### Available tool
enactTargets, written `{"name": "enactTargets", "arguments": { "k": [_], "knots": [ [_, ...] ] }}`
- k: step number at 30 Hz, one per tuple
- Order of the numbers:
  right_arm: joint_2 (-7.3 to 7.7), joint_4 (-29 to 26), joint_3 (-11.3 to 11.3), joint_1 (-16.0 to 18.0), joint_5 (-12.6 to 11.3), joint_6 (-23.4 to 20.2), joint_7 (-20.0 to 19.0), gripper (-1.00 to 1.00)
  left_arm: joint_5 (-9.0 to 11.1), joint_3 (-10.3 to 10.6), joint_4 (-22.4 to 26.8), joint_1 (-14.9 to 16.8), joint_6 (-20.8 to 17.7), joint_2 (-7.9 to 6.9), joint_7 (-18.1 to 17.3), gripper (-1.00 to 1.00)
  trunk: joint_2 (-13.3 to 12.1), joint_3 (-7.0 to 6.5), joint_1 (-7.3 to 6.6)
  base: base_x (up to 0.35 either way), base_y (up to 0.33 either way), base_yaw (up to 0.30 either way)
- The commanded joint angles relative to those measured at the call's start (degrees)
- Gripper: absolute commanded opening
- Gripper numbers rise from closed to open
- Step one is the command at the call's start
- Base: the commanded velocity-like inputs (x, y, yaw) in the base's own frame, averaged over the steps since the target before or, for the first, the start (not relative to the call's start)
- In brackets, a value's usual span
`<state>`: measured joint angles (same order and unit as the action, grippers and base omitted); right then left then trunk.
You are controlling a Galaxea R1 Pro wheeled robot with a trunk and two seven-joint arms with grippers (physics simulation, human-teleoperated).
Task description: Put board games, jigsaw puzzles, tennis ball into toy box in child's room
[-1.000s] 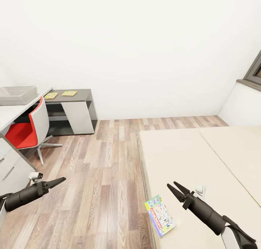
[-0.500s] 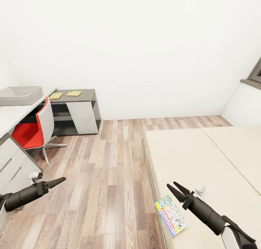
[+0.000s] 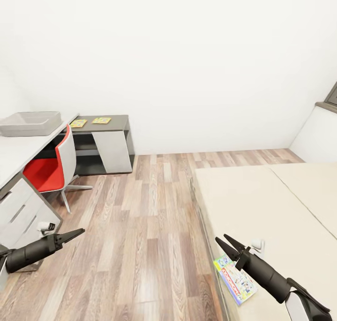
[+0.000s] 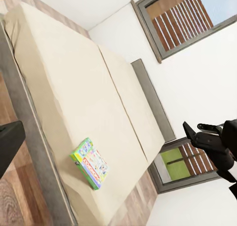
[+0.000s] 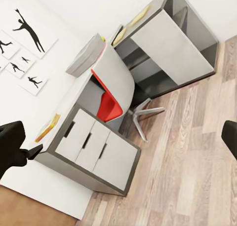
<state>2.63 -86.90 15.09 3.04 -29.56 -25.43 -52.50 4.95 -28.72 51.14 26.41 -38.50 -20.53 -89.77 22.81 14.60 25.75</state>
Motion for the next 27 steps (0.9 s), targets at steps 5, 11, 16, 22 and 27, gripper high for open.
{"name": "enactTargets", "arguments": {
  "k": [5, 11, 16, 22, 27],
  "knots": [
    [0.0, -0.02, 0.08, 0.04, -0.35, -0.5, -0.06, 1.0, -0.02, -0.02, -0.03, 0.04, -0.61, -0.03, -0.23, 1.0, 0.11, 0.11, 0.03, 0.0, 0.215, 0.0],
    [0.0, -0.02, 0.05, 0.04, -0.33, -0.5, -0.03, 1.0, -0.01, 0.0, -0.04, 0.04, -0.61, -0.04, -0.23, 1.0, 0.11, 0.1, 0.03, 0.0, 0.215, -0.017],
    [0.0, -0.02, -0.1, 0.04, -0.33, -0.5, 0.02, 1.0, 0.02, 0.0, -0.01, 0.04, -0.61, -0.07, -0.23, 1.0, 0.11, 0.04, 0.03, 0.0, 0.217, -0.171],
    [0.0, -0.02, -0.14, 0.04, -0.34, -0.5, 0.03, 1.0, 0.05, -0.01, -0.01, 0.04, -0.61, -0.11, -0.23, 1.0, 0.11, -0.08, 0.03, 0.0, 0.23, -0.233],
    [0.0, -0.02, -0.15, 0.05, -0.42, -0.5, 0.03, 1.0, 0.06, -0.02, -0.02, 0.04, -0.61, -0.12, -0.23, 1.0, 0.11, -0.2, 0.03, 0.0, 0.247, -0.252]
  ]
}}
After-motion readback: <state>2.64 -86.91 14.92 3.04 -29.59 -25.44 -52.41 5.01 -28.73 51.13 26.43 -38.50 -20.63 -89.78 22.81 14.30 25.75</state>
